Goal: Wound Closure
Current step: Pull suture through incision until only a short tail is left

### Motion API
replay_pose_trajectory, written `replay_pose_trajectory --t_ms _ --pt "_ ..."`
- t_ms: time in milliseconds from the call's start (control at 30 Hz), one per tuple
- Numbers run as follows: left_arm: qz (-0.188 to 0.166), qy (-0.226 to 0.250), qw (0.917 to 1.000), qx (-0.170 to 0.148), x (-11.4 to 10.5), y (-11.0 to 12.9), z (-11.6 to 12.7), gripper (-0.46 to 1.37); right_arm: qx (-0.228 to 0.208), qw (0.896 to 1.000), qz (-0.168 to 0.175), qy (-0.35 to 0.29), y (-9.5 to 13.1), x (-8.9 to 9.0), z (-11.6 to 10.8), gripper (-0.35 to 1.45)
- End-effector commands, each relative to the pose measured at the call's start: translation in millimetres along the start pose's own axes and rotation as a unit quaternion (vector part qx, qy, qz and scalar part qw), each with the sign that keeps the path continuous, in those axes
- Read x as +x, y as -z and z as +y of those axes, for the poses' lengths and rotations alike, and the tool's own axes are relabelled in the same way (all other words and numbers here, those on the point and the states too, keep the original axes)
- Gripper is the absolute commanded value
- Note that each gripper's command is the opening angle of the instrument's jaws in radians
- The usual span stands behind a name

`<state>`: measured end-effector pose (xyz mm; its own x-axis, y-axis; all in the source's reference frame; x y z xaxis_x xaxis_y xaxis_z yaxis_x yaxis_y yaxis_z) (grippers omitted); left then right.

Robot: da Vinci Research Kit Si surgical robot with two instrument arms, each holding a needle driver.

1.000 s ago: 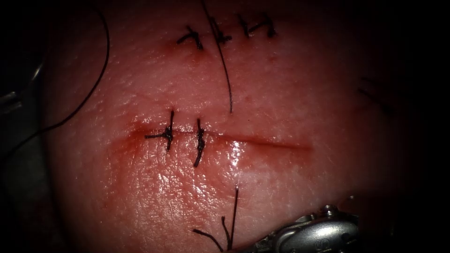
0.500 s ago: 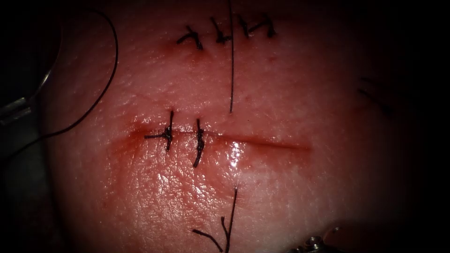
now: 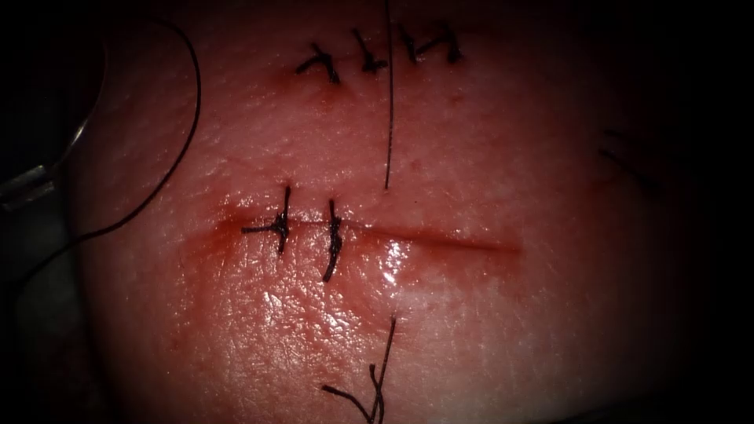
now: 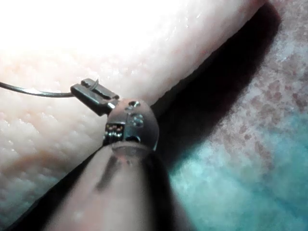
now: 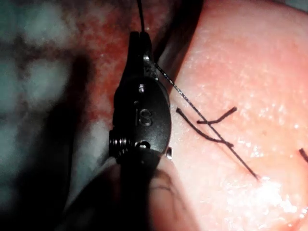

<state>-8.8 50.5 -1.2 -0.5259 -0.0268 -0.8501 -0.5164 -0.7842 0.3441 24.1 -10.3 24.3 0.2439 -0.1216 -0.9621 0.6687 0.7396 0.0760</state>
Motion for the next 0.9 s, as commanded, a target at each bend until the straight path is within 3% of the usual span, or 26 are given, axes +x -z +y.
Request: replay_pose_trajectory --t_ms 33,133,267,333,433,567,667,733,900 --pt "0.0 0.0 1.0 -0.004 0.0 0.0 0.0 -0.35 0.002 1.0 0.004 -0.001 -0.3 0.0 -0.3 -0.35" --pt "0.0 0.0 1.0 -0.004 0.0 0.0 0.0 -0.35 -0.005 1.0 0.019 -0.021 -0.3 0.1 -0.5 -0.35" --pt "0.001 0.0 1.0 -0.005 0.0 0.1 0.1 -0.35 -0.091 0.993 0.047 -0.052 2.0 0.2 0.5 1.02" --pt "0.002 -0.001 1.0 -0.005 -0.1 0.0 0.1 -0.35 -0.128 0.989 0.045 -0.067 3.7 0.2 0.9 1.21" --pt "0.002 -0.001 1.0 -0.007 -0.3 -0.2 0.1 -0.35 -0.171 0.982 0.036 -0.07 7.3 -0.2 1.7 1.21" --pt "0.002 -0.003 1.0 -0.007 -0.4 -0.4 0.1 -0.35 -0.247 0.966 0.009 -0.07 12.0 -1.0 2.3 1.37" --pt "0.002 -0.006 1.0 -0.007 -0.3 -0.4 0.1 -0.35 -0.287 0.955 0.017 -0.07 14.7 -1.4 1.9 1.38" --pt "0.002 -0.006 1.0 -0.006 -0.2 -0.3 0.1 -0.35 -0.301 0.95 0.032 -0.076 16.8 -1.6 1.1 1.37" --pt "0.003 -0.006 1.0 -0.006 -0.3 -0.5 0.1 -0.35 -0.315 0.944 0.044 -0.085 19.6 -1.5 -0.7 1.34"
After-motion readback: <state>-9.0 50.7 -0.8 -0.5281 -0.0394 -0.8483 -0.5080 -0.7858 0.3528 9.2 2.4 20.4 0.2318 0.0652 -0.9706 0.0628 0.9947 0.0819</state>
